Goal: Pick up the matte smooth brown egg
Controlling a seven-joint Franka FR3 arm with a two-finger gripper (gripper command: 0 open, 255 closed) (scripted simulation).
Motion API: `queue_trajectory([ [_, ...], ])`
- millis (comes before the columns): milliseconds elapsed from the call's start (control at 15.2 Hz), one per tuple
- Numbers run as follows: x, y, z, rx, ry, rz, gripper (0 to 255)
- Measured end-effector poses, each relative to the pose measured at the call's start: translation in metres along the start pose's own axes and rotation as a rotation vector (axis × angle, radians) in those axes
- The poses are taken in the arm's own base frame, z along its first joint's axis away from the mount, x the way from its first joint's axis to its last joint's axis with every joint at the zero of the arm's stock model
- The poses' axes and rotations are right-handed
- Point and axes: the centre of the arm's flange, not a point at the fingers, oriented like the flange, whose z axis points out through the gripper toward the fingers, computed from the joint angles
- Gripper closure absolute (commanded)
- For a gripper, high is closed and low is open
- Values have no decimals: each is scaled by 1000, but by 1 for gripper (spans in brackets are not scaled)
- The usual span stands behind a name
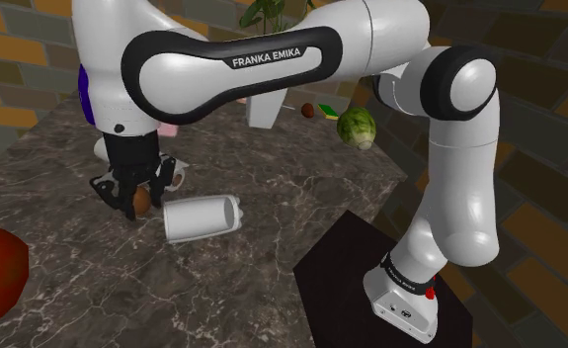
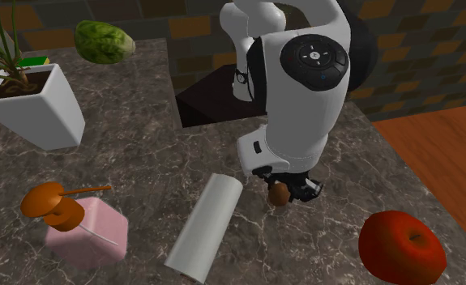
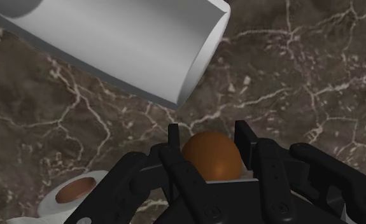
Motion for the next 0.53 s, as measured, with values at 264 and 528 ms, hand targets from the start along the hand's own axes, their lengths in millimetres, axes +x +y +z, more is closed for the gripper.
queue_trajectory([
  [264, -3, 1, -19, 0, 0, 0, 255],
  [528, -5, 2, -40, 0, 0, 0, 255],
])
